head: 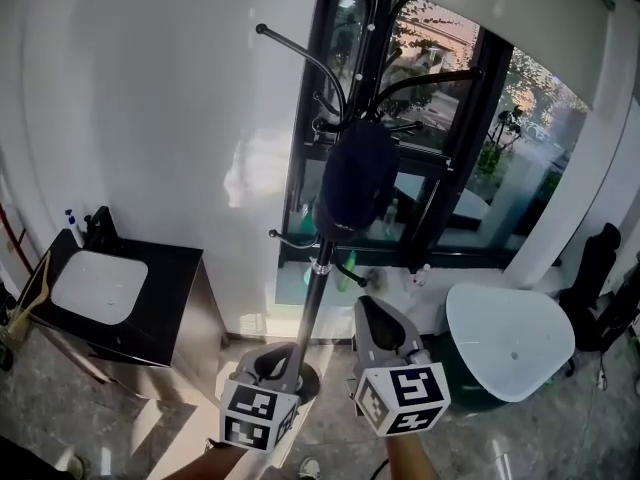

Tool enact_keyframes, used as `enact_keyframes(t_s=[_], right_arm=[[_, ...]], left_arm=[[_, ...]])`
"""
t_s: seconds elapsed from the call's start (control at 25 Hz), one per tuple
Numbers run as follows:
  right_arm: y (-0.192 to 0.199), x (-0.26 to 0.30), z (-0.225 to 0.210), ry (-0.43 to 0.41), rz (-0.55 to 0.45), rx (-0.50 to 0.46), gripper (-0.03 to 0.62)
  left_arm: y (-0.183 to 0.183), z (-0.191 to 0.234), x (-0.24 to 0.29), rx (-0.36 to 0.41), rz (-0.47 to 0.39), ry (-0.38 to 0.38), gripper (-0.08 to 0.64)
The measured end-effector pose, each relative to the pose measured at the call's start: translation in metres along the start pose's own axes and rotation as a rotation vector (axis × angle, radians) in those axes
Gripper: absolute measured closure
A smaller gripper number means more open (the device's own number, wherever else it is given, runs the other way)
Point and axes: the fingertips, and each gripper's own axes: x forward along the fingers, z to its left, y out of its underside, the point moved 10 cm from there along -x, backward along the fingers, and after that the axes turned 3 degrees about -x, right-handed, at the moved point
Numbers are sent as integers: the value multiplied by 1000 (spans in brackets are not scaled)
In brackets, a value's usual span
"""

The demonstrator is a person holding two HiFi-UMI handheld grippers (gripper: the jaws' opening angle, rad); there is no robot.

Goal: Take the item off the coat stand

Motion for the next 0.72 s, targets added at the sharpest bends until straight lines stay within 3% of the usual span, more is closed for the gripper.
enact_keyframes(t_s=[0.44,0.72], right_arm=[[-59,68,-52,-10,-116,-57,518],[-74,111,-70,-37,-139,-71,463]], left_arm=[[-28,13,42,11,-59,-66,560],[-34,20,57,18,-64,-109,560]])
